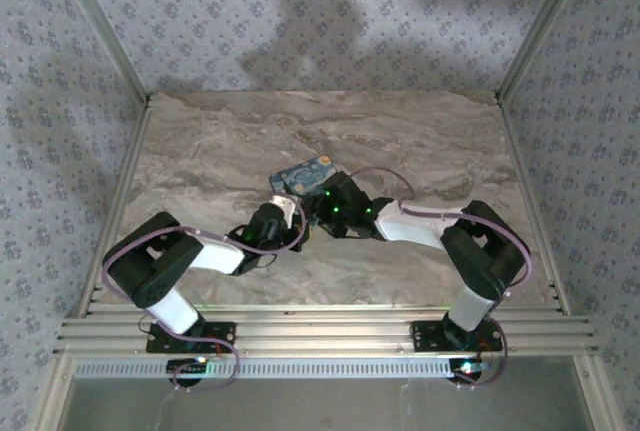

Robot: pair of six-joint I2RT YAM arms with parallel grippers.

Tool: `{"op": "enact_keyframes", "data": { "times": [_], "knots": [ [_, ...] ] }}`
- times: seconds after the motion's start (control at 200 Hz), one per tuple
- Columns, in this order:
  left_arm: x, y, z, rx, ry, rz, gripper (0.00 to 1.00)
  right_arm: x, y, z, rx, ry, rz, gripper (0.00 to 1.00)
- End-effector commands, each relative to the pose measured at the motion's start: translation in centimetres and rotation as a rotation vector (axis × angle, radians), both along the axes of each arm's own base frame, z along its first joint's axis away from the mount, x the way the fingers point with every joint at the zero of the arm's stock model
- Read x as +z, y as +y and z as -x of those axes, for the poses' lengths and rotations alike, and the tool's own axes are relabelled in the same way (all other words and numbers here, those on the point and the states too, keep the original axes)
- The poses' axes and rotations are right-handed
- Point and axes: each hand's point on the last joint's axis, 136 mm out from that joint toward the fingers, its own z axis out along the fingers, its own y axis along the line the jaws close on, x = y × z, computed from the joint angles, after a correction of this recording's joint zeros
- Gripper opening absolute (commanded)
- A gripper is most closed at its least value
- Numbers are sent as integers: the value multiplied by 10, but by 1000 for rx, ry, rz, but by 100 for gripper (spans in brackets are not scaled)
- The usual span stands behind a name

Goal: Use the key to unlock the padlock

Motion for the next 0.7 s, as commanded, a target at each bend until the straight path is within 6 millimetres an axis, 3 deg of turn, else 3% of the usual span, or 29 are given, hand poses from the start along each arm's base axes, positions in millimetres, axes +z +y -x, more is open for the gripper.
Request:
{"op": "enact_keyframes", "data": {
  "times": [0.0,0.31,0.535,0.695],
  "knots": [
    [4,3,2,12,11,30,0,13,-11,-1,-27,-39,9,60],
    [12,15,3,3,-27,-67,0,11,-34,0,-68,-65,57,60],
    [25,24,0,-15,-80,-195,0,8,-33,1,-72,-65,48,59],
    [15,33,-1,-12,-52,-296,0,6,-32,1,-73,-67,48,59]
  ]
}}
